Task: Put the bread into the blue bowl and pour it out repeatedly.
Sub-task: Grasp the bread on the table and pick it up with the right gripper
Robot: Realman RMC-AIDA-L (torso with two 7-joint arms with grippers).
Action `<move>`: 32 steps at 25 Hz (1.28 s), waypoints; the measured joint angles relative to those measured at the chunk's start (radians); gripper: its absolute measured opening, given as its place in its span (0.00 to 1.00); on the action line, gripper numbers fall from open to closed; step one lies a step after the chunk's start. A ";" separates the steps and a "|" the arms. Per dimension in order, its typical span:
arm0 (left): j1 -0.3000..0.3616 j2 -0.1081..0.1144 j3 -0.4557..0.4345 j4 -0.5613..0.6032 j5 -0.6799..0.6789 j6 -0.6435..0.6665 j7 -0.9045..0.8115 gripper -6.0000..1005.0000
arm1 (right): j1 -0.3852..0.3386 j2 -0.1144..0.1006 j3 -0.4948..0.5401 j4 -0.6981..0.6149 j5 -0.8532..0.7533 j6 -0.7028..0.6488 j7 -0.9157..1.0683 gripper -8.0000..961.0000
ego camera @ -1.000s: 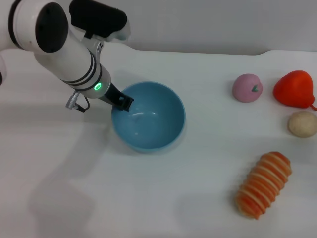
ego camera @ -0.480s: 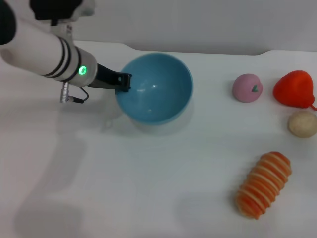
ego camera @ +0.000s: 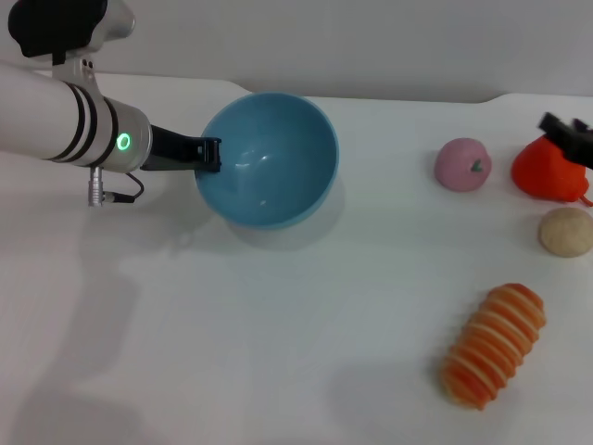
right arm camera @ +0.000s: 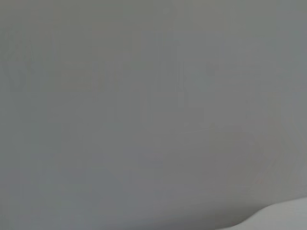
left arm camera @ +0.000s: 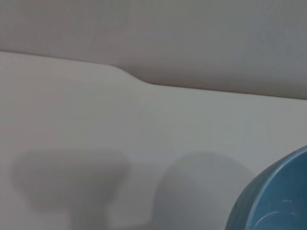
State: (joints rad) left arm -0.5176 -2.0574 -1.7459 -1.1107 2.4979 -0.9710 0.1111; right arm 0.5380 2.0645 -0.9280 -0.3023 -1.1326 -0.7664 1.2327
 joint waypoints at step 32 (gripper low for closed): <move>-0.007 0.003 0.001 0.034 0.009 0.035 0.009 0.01 | 0.166 -0.028 0.012 -0.755 -1.166 -1.075 0.539 0.54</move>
State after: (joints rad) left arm -0.5247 -2.0539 -1.7452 -1.0767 2.5066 -0.9358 0.1196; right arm 0.7040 2.0362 -0.9158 -1.0574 -2.2982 -1.8414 1.7721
